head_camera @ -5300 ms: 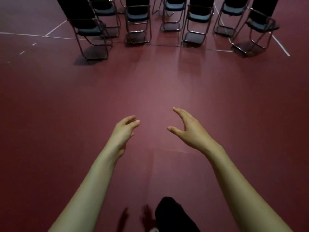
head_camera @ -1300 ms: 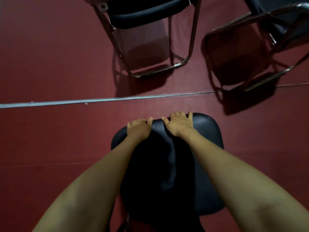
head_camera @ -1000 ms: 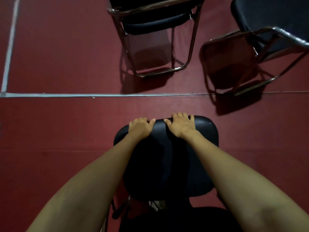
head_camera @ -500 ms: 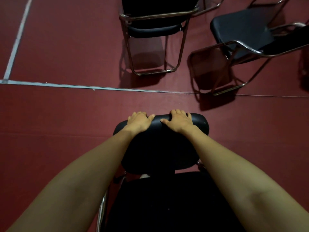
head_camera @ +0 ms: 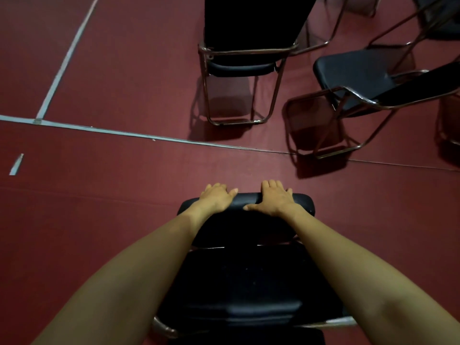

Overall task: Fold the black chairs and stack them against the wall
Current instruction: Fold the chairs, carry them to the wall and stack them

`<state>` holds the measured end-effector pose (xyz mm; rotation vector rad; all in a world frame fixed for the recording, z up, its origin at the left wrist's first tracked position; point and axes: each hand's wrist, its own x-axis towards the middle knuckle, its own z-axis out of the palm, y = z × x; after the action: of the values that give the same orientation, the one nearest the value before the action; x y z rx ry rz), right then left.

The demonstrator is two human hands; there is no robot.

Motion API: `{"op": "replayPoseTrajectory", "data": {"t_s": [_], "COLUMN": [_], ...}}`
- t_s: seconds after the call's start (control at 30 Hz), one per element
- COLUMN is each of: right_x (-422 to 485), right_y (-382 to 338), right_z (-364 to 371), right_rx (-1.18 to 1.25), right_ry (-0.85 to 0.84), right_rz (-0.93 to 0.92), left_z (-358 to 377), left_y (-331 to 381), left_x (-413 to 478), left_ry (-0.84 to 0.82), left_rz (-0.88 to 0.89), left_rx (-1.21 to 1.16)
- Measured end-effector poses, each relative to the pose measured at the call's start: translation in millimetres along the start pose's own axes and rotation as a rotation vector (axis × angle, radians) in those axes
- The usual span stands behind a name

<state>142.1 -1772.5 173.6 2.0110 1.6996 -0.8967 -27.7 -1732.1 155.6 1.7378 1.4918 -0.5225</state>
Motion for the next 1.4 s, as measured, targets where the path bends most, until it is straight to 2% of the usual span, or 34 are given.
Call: {"op": "replayPoseTrajectory", "data": {"t_s": [0.2,0.4,0.6,0.7,0.83,0.97,1.2,1.27,1.4], "right_x": [-22,-11,4,8,-1,-15,-35,-36,-33], "right_y": [0,2,-3,-4,-5,-14,-17,-18,-18], "right_z": [0,-13,-10,-9,3,14,19,16,16], "right_rx": [-0.085,-0.163,-0.257,-0.218,-0.212,-0.318,-0.413,-0.406,-0.423], "right_ry": [-0.139,-0.365,-0.279,-0.267,-0.251,-0.257,-0.245,-0.249,-0.206], "right_rz": [-0.053,-0.048,-0.102,-0.1,-0.075,-0.073,-0.118,-0.125,-0.167], "left_z": [5,3,-14,-19,-8,4,9,12,41], "left_y": [-2,0,6,-2,-11,-14,-26,-25,-1], "left_x": [-18,-22,-24,-28,-49,-71,-129,-151,-190], "left_ry": [-0.069,-0.126,-0.188,-0.239,-0.163,-0.123,0.103,0.26,0.675], "left_rz": [0.037,0.024,0.018,0.028,0.101,0.109,0.018,-0.031,-0.132], "left_rx": [0.024,0.056,0.047,-0.018,-0.077,-0.127,-0.205,-0.193,-0.062]}}
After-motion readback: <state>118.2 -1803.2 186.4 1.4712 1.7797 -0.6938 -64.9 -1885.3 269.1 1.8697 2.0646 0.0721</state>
